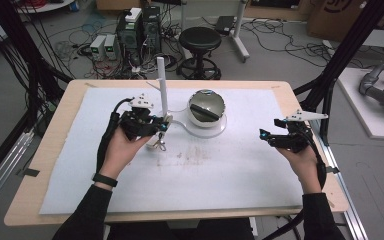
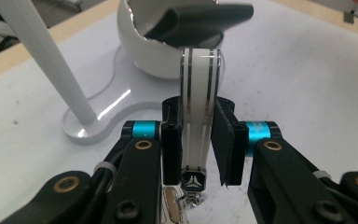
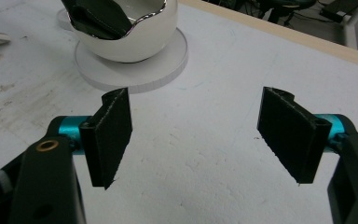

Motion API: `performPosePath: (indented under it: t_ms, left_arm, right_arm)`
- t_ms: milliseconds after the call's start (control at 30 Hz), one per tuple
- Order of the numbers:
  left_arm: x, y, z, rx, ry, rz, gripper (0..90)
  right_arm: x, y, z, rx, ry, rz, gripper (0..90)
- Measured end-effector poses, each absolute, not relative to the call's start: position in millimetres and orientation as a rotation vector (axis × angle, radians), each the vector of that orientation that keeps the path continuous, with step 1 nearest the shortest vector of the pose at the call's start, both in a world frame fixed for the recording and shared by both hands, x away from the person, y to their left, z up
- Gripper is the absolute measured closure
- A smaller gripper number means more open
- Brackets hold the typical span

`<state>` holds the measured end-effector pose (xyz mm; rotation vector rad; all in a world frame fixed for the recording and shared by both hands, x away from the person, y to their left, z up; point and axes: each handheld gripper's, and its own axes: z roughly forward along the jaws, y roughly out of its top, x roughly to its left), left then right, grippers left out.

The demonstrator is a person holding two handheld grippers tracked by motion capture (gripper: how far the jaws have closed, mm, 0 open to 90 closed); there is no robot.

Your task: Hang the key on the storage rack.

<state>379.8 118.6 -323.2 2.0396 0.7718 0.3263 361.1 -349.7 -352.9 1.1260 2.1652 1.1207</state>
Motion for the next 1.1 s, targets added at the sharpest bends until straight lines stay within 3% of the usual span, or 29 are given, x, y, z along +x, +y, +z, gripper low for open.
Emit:
performPosePath:
  t_ms: [600, 1100]
  left_arm:
    - [417.2, 145.4, -281.1, 1.892, 0.795, 0.280, 74.1]
    - [445.6, 158.7, -283.3, 1.796, 0.864, 0.174, 74.1]
  right_arm:
    - [361.4, -350.7, -353.2, 1.131, 2.160, 1.125, 26.8]
    - [360.5, -355.1, -353.1, 1.140, 2.152, 1.128, 26.8]
